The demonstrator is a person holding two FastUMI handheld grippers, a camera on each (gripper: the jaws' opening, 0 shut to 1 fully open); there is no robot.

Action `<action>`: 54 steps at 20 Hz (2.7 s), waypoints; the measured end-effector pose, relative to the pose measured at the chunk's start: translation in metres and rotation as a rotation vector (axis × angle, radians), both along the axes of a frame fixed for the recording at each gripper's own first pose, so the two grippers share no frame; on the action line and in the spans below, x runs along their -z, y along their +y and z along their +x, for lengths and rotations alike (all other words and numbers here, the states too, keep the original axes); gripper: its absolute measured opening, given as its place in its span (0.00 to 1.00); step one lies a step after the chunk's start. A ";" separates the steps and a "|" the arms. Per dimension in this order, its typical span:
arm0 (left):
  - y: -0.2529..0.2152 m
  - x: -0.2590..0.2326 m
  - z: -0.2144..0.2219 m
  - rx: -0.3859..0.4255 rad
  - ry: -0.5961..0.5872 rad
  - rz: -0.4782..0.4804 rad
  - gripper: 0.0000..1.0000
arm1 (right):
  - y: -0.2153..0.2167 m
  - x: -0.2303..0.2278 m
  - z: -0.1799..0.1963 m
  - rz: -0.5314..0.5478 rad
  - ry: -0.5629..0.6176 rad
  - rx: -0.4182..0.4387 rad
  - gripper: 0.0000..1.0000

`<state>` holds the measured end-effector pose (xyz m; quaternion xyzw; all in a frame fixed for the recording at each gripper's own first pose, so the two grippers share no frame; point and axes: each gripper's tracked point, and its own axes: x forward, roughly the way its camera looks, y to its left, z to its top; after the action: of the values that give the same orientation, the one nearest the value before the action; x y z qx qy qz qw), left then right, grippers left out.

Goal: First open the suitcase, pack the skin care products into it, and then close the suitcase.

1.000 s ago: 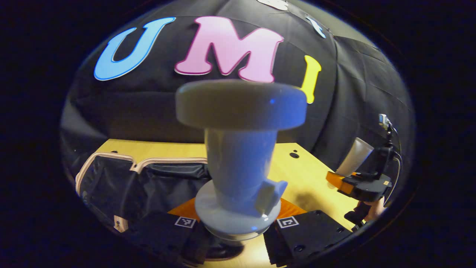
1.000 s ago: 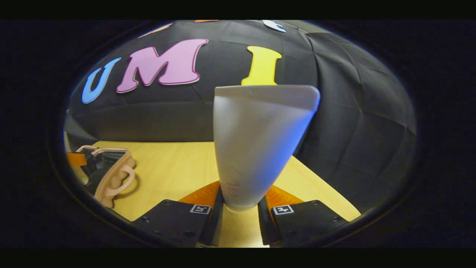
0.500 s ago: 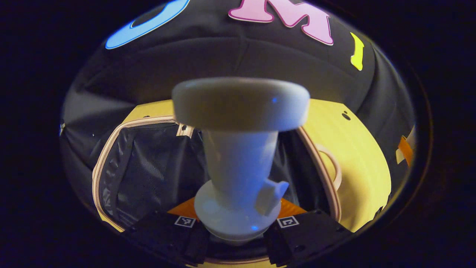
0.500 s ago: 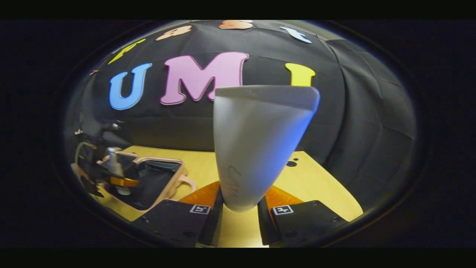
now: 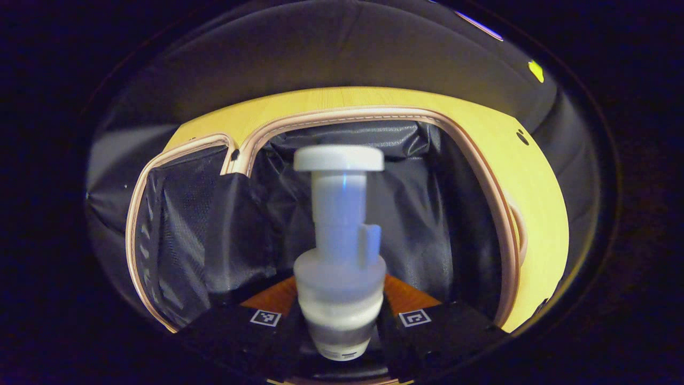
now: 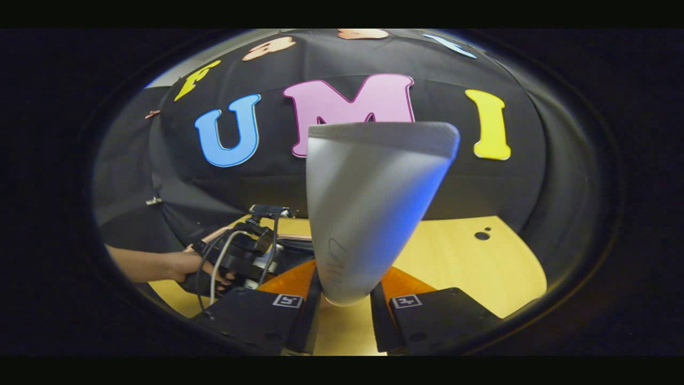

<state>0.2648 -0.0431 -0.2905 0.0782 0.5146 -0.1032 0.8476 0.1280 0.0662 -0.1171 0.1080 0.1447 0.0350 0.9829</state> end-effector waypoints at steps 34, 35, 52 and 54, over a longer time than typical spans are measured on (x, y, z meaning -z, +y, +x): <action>0.171 -0.149 -0.171 -0.311 -0.353 -0.290 0.83 | 0.121 0.141 0.059 0.034 0.578 -0.057 1.00; 0.187 -0.151 -0.159 -0.328 -0.377 -0.277 0.95 | 0.117 0.130 0.057 0.023 0.537 -0.055 0.99; 0.388 -0.033 0.053 -0.588 -0.340 -0.312 0.97 | -0.009 0.105 -0.091 -0.124 0.409 0.067 0.98; 0.390 -0.013 0.067 -0.601 -0.280 -0.352 0.97 | -0.014 0.109 -0.109 -0.132 0.432 0.066 0.98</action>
<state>0.3322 0.3468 -0.2770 -0.2100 0.3683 0.0752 0.9025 0.0192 0.0520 -0.2262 0.0531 0.3504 -0.0308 0.9346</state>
